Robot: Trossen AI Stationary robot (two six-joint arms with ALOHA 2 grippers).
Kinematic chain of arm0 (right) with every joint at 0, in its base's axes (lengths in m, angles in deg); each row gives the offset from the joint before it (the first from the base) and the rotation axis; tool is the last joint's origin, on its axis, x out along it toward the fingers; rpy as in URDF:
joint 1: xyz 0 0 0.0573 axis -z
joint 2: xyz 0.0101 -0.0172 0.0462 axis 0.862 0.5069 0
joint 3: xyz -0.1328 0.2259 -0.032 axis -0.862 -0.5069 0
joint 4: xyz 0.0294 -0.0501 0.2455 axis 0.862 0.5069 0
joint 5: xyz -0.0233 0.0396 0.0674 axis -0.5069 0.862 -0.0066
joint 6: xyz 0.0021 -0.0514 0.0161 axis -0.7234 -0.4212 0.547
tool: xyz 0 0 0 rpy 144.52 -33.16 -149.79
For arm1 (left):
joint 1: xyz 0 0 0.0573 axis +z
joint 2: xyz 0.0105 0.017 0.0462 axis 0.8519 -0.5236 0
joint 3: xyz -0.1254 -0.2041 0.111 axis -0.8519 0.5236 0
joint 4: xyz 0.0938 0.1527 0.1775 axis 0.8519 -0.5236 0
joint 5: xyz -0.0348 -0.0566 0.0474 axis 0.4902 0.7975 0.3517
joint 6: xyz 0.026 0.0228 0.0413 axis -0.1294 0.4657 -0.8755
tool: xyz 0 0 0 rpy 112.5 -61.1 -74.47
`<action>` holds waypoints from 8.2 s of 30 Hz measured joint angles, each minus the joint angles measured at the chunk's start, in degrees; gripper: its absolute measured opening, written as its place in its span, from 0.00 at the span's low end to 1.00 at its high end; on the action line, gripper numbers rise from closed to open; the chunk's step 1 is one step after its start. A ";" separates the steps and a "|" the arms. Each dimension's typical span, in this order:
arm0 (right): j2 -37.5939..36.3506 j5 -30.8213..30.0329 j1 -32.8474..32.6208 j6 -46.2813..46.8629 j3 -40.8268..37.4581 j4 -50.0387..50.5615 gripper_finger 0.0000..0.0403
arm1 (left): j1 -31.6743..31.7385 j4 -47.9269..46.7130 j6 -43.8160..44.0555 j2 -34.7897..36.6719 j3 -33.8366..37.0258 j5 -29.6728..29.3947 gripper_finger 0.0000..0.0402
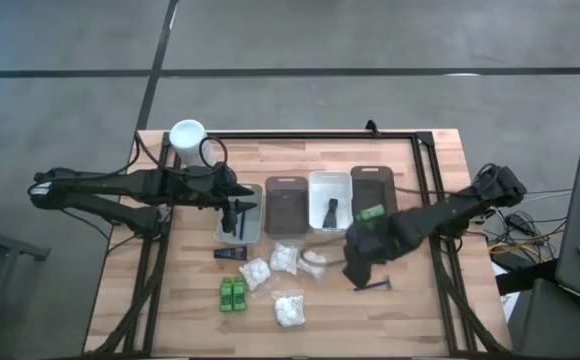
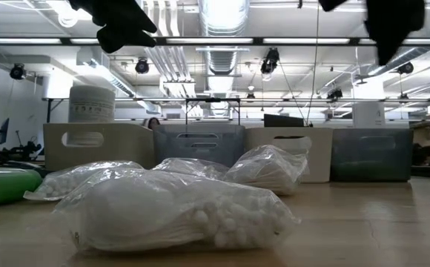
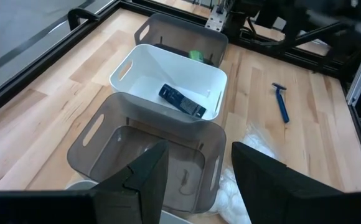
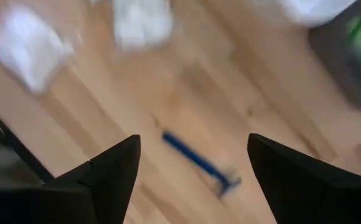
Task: Pick & Place Travel size toiletries
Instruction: Put the razor into the gray bin
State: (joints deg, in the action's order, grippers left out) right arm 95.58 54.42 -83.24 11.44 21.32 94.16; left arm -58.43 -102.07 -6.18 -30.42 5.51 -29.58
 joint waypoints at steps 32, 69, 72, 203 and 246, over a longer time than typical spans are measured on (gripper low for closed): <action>17.58 5.10 -10.38 -23.66 -11.86 -15.58 0.62 | 0.02 -0.18 2.20 0.02 0.00 -0.02 0.45; 3.65 -4.91 -7.97 2.91 -13.31 -21.96 0.05 | 0.00 1.42 4.95 0.02 0.00 -0.02 0.45; -0.36 -10.57 -6.15 7.68 -14.09 -25.13 0.05 | 0.00 1.42 4.95 0.02 0.00 -0.02 0.45; 2.72 -12.98 18.99 -9.36 -8.52 -64.11 0.11 | 5.57 30.66 18.70 -17.24 -0.13 8.13 0.10; -2.28 -16.81 16.03 0.12 -10.34 -47.13 0.71 | 23.26 2.60 32.36 -15.87 13.97 19.27 0.52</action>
State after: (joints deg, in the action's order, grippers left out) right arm 93.30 37.61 -67.20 11.56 10.97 47.03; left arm -35.18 -99.47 26.18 -46.29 19.48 -10.31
